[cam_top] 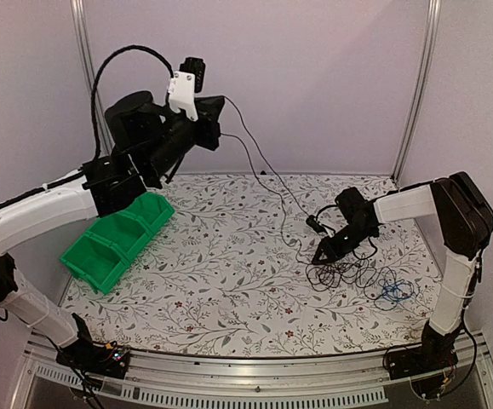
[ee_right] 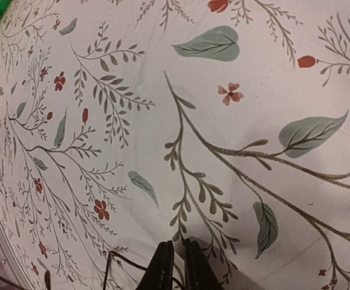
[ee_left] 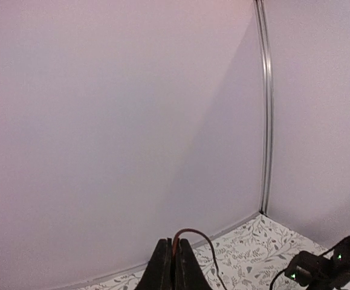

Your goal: Untangle the cables

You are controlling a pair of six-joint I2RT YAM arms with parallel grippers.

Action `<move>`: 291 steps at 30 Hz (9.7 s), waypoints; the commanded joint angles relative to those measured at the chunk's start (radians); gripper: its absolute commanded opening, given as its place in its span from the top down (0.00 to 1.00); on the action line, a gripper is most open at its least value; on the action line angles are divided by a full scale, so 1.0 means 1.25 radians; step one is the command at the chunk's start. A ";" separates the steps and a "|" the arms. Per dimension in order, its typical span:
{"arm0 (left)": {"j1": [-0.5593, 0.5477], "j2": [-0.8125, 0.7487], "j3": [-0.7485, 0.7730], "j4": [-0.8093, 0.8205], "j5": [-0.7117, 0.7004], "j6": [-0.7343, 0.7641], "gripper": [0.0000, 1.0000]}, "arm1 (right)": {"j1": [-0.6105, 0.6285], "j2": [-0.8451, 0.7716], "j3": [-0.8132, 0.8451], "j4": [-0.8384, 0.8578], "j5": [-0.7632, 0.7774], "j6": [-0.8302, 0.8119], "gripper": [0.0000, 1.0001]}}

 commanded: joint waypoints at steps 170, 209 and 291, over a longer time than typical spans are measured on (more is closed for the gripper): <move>0.690 0.281 -0.051 -0.244 0.215 -0.197 1.00 | 0.000 -0.144 -0.245 0.127 0.171 -0.177 0.60; 0.689 0.417 -0.003 -0.363 0.190 -0.233 1.00 | -0.001 -0.139 -0.239 0.120 0.171 -0.175 0.60; 0.021 0.353 0.012 -0.187 0.573 -0.296 0.62 | -0.119 -0.266 -0.052 -0.174 0.221 -0.260 0.66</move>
